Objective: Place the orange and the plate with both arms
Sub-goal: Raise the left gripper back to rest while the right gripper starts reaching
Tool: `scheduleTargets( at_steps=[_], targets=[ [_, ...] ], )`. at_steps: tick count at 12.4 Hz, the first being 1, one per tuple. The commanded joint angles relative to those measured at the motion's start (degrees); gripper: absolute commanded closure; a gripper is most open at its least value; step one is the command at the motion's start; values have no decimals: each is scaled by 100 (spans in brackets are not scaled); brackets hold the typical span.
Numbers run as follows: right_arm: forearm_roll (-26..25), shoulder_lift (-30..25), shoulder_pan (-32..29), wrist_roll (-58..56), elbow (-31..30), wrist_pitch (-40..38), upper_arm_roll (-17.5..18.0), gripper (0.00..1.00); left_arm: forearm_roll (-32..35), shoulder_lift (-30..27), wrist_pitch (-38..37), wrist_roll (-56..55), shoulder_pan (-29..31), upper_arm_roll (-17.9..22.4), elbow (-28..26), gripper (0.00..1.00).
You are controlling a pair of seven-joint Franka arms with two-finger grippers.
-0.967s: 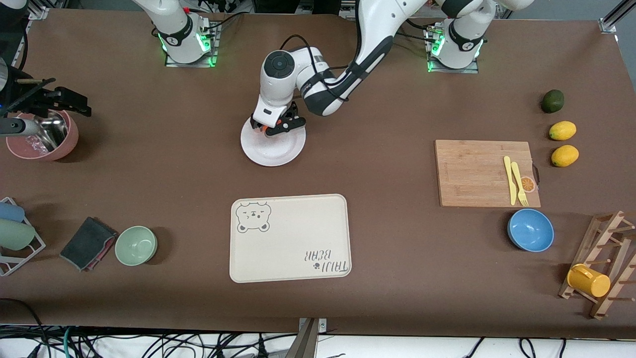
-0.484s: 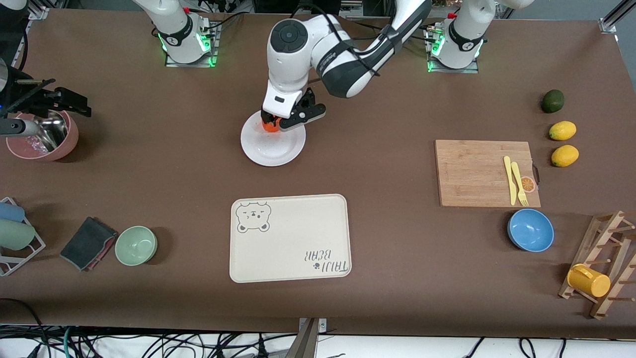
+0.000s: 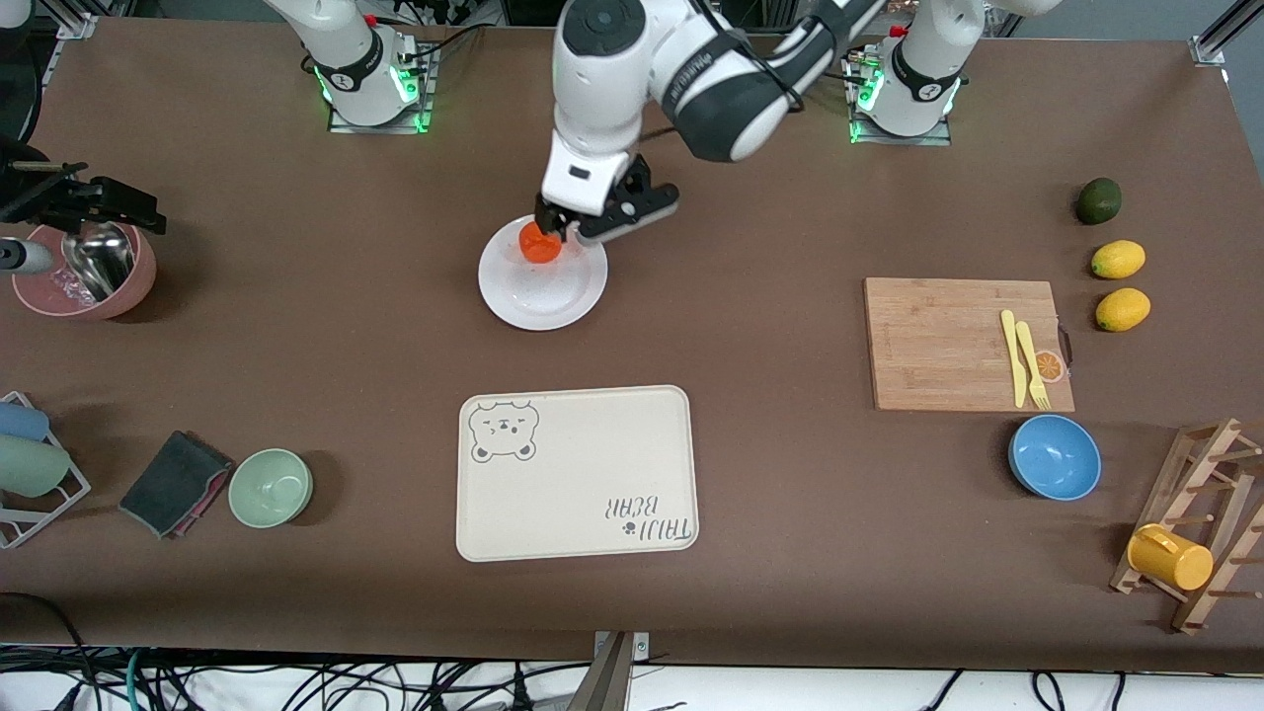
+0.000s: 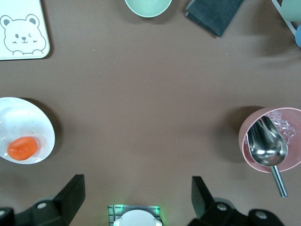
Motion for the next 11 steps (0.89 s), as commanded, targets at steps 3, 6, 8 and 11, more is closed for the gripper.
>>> scheduleTargets(
  at_steps=[3,6,8,11],
  targets=[
    [85,408,-29,98,182,45,12,0,-132,116,-107,1439,863,-58,110,0],
    [68,778,-38,-7,182,177,21,0,-124,81,-326,2764,1585,-67,119,0],
    [198,779,-38,-270,121,309,12,0,-106,81,-598,3740,2068,-59,110,0],
    [226,770,-29,-271,121,310,21,0,-45,63,-898,5225,2833,-50,119,0]
  ],
)
